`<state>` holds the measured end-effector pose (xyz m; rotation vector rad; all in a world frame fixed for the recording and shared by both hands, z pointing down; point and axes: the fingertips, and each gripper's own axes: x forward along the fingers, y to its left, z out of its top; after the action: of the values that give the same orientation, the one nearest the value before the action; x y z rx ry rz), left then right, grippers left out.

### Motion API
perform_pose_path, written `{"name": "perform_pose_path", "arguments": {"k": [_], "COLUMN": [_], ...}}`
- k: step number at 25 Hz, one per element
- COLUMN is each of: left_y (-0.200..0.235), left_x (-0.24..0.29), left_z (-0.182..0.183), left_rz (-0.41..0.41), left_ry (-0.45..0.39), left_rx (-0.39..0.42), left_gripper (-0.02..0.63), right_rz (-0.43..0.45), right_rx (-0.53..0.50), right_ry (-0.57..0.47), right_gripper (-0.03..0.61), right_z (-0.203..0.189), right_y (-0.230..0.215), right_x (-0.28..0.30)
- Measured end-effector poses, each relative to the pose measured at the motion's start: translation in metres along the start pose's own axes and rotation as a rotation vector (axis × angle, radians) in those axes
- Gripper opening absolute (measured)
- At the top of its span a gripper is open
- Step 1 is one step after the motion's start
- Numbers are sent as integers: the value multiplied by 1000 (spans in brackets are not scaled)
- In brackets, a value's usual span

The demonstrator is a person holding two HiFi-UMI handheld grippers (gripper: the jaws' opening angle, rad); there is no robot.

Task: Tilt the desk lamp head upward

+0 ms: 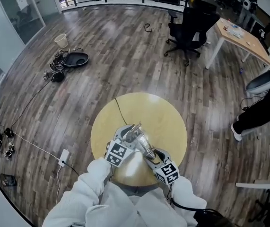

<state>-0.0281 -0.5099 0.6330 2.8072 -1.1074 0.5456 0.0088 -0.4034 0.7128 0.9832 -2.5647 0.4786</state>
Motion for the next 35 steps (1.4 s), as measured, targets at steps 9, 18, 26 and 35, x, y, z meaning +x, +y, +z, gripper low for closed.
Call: {"name": "perform_pose_path", "arguments": {"k": [9,18,26,35], "left_y": [-6,-6,-8,-8], "left_x": [4,5,1,-1], "left_z": [2,0,-2,-4], "left_rz": [-33,-42,-56,-67], "left_ry": [-25,-19,-3,9], "left_rx": [50,42,44,50], "left_gripper": [132,132,132,132], "right_rz": [-22,-74,-110,-135], "right_rx": [9,22,31,22], "right_ry": [2,41,48,-47], "right_gripper": [245,245,245,245], "right_z": [2,4,10,46], "right_y": [-2,1,11,26], "right_x": [3,-13,-33,-90]}}
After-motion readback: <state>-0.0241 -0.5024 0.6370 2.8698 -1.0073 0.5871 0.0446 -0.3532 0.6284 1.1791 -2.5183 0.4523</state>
